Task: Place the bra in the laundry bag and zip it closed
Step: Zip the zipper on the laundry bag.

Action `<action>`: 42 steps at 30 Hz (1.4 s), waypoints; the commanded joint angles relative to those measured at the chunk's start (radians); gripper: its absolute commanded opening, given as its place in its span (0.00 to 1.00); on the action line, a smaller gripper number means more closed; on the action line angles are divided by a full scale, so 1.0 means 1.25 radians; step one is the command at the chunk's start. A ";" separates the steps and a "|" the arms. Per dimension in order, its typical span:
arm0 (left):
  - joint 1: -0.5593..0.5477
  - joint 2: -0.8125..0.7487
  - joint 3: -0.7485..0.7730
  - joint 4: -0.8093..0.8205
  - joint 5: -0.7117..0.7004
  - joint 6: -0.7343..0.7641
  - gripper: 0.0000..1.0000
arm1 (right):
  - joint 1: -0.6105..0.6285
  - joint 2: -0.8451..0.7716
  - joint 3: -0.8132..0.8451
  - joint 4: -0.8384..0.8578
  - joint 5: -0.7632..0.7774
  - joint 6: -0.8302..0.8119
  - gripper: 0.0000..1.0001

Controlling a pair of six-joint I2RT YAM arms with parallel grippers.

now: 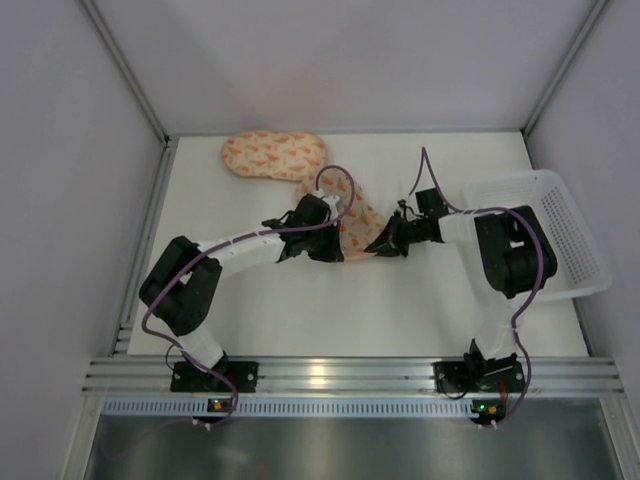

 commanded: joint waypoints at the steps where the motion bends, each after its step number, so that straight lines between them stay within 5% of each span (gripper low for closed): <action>1: 0.068 -0.025 -0.025 -0.012 0.001 0.043 0.00 | -0.008 0.012 0.040 -0.040 0.015 -0.071 0.00; 10: 0.095 -0.056 -0.079 -0.026 0.030 0.084 0.00 | -0.014 0.084 0.143 -0.087 -0.019 -0.147 0.00; 13: 0.090 -0.045 -0.067 -0.016 0.038 0.050 0.00 | -0.009 0.098 0.199 -0.136 -0.028 -0.146 0.36; 14: 0.085 -0.042 -0.061 -0.010 0.040 0.040 0.00 | -0.012 0.087 0.194 -0.124 -0.014 -0.135 0.63; 15: 0.076 -0.039 -0.054 0.000 0.028 0.014 0.00 | -0.014 0.070 0.185 -0.118 0.001 -0.128 0.74; 18: 0.043 -0.029 -0.031 0.033 0.012 -0.037 0.00 | -0.020 0.011 0.154 -0.138 0.005 -0.108 0.84; 30: -0.054 0.077 0.092 0.079 -0.041 -0.140 0.00 | 0.000 -0.059 0.075 -0.217 0.005 -0.075 0.74; 36: -0.081 0.089 0.103 0.079 -0.045 -0.139 0.00 | 0.013 -0.003 0.124 -0.188 0.044 -0.068 0.42; 40: -0.076 0.077 0.079 0.026 -0.068 -0.145 0.00 | 0.013 0.020 0.138 -0.171 0.039 -0.061 0.00; 42: -0.062 0.056 0.059 0.020 -0.069 -0.143 0.00 | 0.011 0.023 0.134 -0.174 0.042 -0.066 0.00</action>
